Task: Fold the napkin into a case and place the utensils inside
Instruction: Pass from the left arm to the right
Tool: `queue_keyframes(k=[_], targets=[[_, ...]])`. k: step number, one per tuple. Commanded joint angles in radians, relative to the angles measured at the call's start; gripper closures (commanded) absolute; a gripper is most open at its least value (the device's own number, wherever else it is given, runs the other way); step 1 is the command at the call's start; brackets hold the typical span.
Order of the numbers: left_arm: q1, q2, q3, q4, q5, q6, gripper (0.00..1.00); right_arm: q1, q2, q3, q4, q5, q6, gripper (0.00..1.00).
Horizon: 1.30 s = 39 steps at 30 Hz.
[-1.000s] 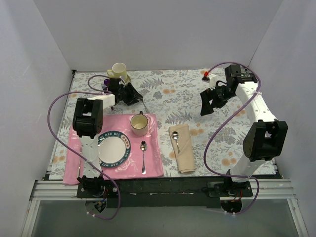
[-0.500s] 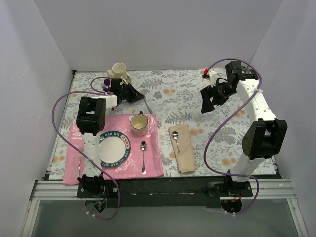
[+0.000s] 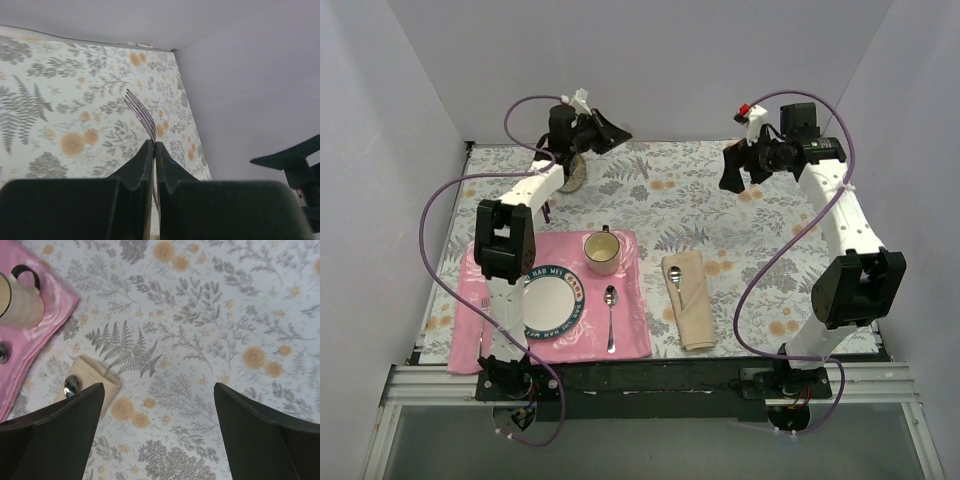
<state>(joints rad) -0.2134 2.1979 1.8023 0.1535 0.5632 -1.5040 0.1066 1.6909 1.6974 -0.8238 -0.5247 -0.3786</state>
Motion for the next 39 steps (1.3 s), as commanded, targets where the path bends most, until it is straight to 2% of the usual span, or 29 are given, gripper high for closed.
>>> queue_keyframes(k=[1, 3, 4, 8, 13, 15, 18, 20, 24, 33, 35, 36, 39], targets=[[-0.141, -0.208, 0.003, -0.147, -0.087, 0.105, 1.00, 0.083, -0.151, -0.028, 0.302, 0.190, 0.078, 0.01], [-0.216, -0.248, -0.020, -0.176, -0.178, 0.152, 1.00, 0.158, -0.197, -0.071, 0.344, 0.280, 0.043, 0.01], [-0.243, -0.277, -0.021, -0.222, -0.227, 0.171, 1.00, 0.185, -0.207, -0.082, 0.342, 0.299, 0.035, 0.01], [-0.351, -0.332, -0.046, -0.229, -0.353, 0.171, 1.00, 0.312, -0.258, -0.136, 0.345, 0.347, 0.043, 0.01], [-0.418, -0.348, -0.015, -0.278, -0.523, 0.150, 1.00, 0.366, -0.306, -0.209, 0.377, 0.426, 0.086, 0.01], [-0.426, -0.345, 0.005, -0.288, -0.551, 0.119, 1.00, 0.381, -0.312, -0.228, 0.391, 0.486, 0.086, 0.01], [-0.431, -0.348, 0.015, -0.302, -0.551, 0.061, 1.00, 0.384, -0.329, -0.287, 0.451, 0.566, 0.087, 0.07], [-0.434, -0.349, 0.015, -0.307, -0.580, 0.027, 1.00, 0.384, -0.338, -0.330, 0.494, 0.577, 0.090, 0.13], [-0.435, -0.345, 0.031, -0.318, -0.572, 0.004, 1.00, 0.384, -0.339, -0.381, 0.520, 0.548, 0.086, 0.15], [-0.434, -0.334, 0.048, -0.365, -0.579, -0.050, 1.00, 0.390, -0.260, -0.368, 0.563, 0.612, 0.052, 0.37], [-0.434, -0.331, 0.048, -0.381, -0.583, -0.051, 1.00, 0.392, -0.249, -0.358, 0.565, 0.608, 0.050, 0.45], [-0.435, -0.333, 0.046, -0.385, -0.583, -0.058, 1.00, 0.392, -0.249, -0.358, 0.569, 0.600, 0.046, 0.54], [-0.434, -0.339, 0.037, -0.391, -0.582, -0.067, 1.00, 0.393, -0.240, -0.343, 0.554, 0.572, 0.037, 0.72]])
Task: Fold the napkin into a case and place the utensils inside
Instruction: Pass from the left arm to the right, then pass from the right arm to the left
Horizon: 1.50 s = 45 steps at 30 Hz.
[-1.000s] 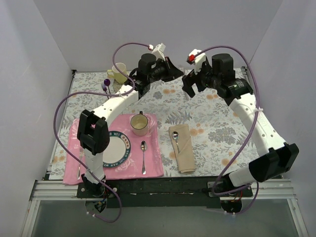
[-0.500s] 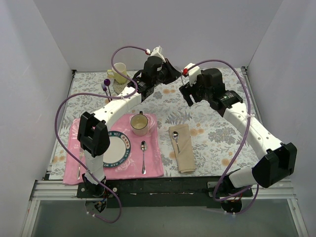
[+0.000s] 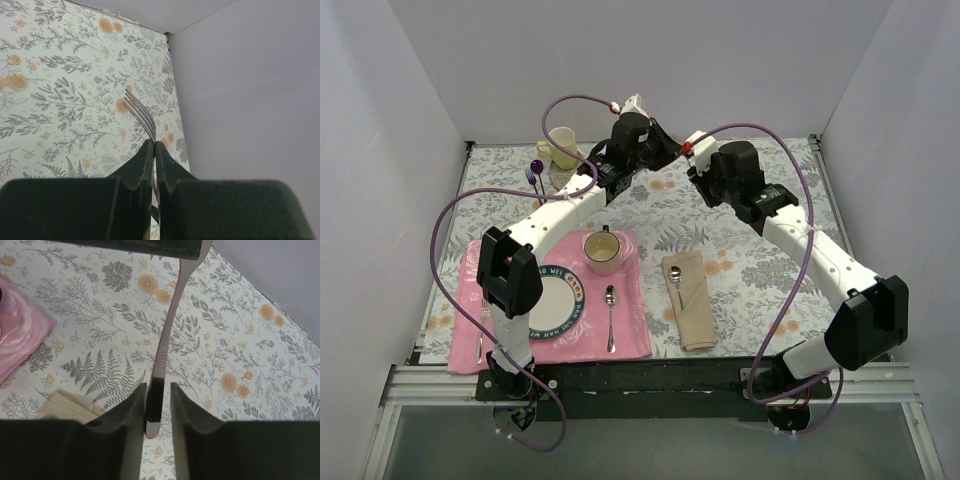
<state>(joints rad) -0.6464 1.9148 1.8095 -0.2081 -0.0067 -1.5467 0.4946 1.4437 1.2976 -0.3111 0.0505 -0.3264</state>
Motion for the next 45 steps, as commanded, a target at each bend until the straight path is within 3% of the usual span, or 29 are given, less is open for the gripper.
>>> queue_keyframes(k=[1, 2, 3, 8, 9, 11, 12, 16, 19, 20, 21, 24, 30, 38, 45], targets=[[-0.001, -0.057, 0.027, -0.028, -0.013, -0.026, 1.00, 0.004, 0.012, 0.063, 0.024, -0.003, -0.019, 0.75], [-0.001, -0.059, 0.022, -0.030, -0.015, -0.027, 1.00, 0.004, 0.020, 0.069, 0.017, -0.008, -0.019, 0.83], [-0.001, -0.062, 0.021, -0.028, -0.012, -0.029, 1.00, 0.004, 0.020, 0.074, 0.012, -0.020, -0.019, 0.98], [0.002, -0.076, 0.010, -0.017, -0.001, -0.017, 1.00, 0.004, 0.006, 0.083, -0.011, -0.103, -0.016, 0.99], [0.004, -0.083, 0.002, -0.005, 0.004, -0.009, 0.90, 0.002, 0.003, 0.086, -0.016, -0.110, -0.010, 0.99], [0.013, -0.092, -0.004, 0.009, 0.005, 0.016, 0.80, -0.007, -0.008, 0.097, -0.034, -0.162, 0.001, 0.99], [0.019, -0.099, -0.012, 0.019, 0.036, 0.028, 0.62, -0.011, -0.015, 0.101, -0.037, -0.185, 0.016, 0.99], [0.124, -0.151, -0.027, 0.067, 0.196, 0.109, 0.31, -0.101, -0.032, 0.120, -0.074, -0.323, 0.101, 0.99], [0.252, -0.180, -0.088, 0.163, 0.449, 0.177, 0.16, -0.219, -0.025, 0.132, -0.106, -0.548, 0.211, 0.99], [0.283, -0.210, -0.122, 0.203, 0.593, 0.181, 0.13, -0.244, -0.022, 0.131, -0.111, -0.649, 0.234, 0.99], [0.312, -0.224, -0.160, 0.357, 0.673, 0.183, 0.12, -0.267, -0.020, 0.121, -0.112, -0.699, 0.271, 0.99], [0.376, -0.286, -0.315, 0.557, 0.819, 0.169, 0.14, -0.326, -0.034, 0.082, -0.085, -0.865, 0.343, 0.99], [0.387, -0.309, -0.475, 0.761, 0.895, 0.152, 0.20, -0.357, -0.075, 0.022, -0.059, -1.021, 0.426, 0.99], [0.396, -0.280, -0.530, 0.846, 0.890, 0.151, 0.28, -0.395, -0.163, -0.107, -0.077, -1.113, 0.458, 0.99], [0.369, -0.241, -0.521, 0.906, 0.976, 0.161, 0.44, -0.441, -0.216, -0.192, -0.020, -1.164, 0.529, 0.99]])
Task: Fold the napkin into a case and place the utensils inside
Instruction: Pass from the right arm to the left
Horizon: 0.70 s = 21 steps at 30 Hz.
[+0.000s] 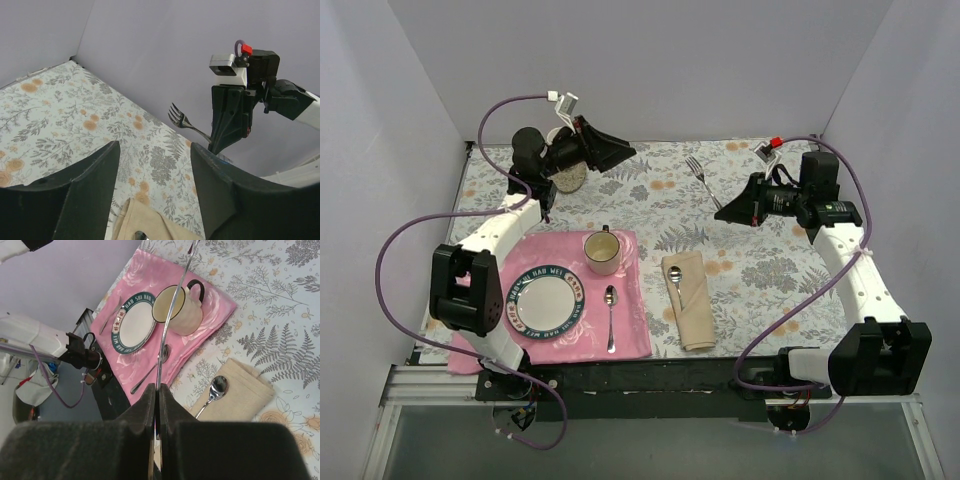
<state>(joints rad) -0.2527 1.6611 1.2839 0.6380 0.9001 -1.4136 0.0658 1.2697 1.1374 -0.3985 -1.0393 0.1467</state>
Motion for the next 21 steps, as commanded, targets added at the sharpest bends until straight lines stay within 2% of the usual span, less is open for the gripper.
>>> queue_keyframes(k=[1, 6, 15, 21], targets=[[-0.033, 0.015, 0.015, 0.058, 0.075, 0.034, 0.48, -0.014, -0.047, -0.039, 0.072, -0.083, 0.060, 0.99], [-0.082, 0.037, 0.020, 0.080, 0.080, 0.039, 0.54, -0.012, -0.053, -0.059, 0.089, -0.123, 0.077, 0.99], [-0.190, 0.075, 0.015, 0.201, 0.071, 0.004, 0.57, -0.012, -0.067, -0.088, 0.107, -0.194, 0.114, 0.99], [-0.230, 0.109, 0.061, 0.160, 0.017, 0.013, 0.62, -0.012, -0.081, -0.087, 0.079, -0.208, 0.093, 0.99]])
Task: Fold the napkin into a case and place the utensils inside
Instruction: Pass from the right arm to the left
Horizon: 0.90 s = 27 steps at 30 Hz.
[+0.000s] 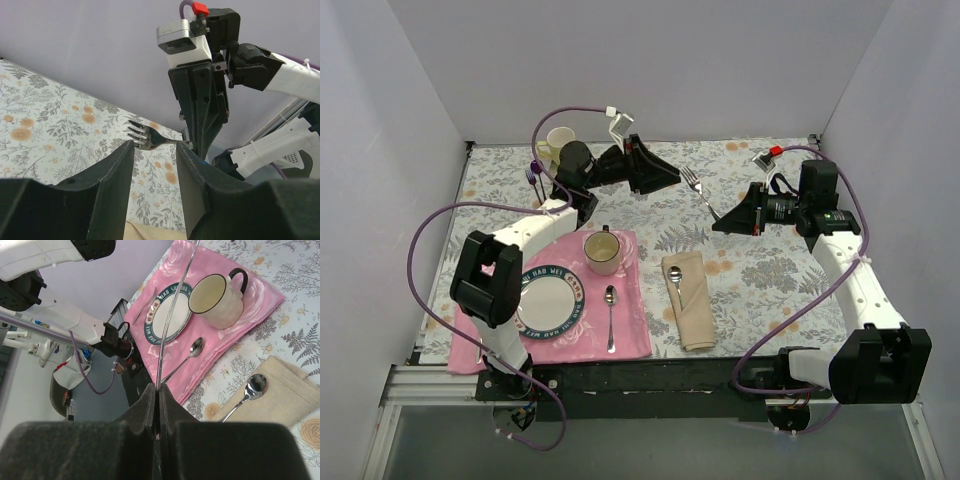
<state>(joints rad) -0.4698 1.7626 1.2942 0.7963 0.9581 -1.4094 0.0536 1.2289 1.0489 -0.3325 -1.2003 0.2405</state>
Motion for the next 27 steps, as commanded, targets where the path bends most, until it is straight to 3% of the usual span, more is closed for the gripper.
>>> queue_keyframes(k=[1, 13, 21, 23, 24, 25, 26, 27], targets=[[-0.015, 0.012, 0.054, -0.014, -0.062, 0.015, 0.63, 0.000, -0.042, 0.000, 0.010, -0.051, -0.006, 0.99], [-0.043, 0.008, 0.047, -0.045, -0.131, 0.020, 0.64, 0.000, -0.063, -0.015, -0.003, -0.068, -0.012, 0.99], [-0.047, 0.029, 0.063, 0.024, -0.068, -0.043, 1.00, 0.002, -0.051, -0.020, 0.021, -0.073, 0.003, 0.99], [-0.047, 0.031, 0.060, 0.023, -0.044, -0.051, 1.00, 0.000, -0.048, -0.016, 0.023, -0.065, 0.009, 0.99], [-0.046, 0.032, 0.063, 0.024, -0.033, -0.048, 1.00, 0.002, -0.045, -0.016, 0.020, -0.062, 0.010, 0.92], [-0.047, 0.034, 0.066, 0.006, -0.022, -0.046, 1.00, 0.002, -0.043, -0.015, 0.013, -0.059, 0.011, 0.79], [-0.046, 0.035, 0.070, -0.012, -0.022, -0.045, 1.00, 0.002, -0.040, -0.010, 0.004, -0.048, 0.008, 0.49], [-0.044, 0.037, 0.074, -0.034, -0.022, -0.036, 1.00, 0.002, -0.036, -0.004, -0.032, -0.035, -0.018, 0.38]])
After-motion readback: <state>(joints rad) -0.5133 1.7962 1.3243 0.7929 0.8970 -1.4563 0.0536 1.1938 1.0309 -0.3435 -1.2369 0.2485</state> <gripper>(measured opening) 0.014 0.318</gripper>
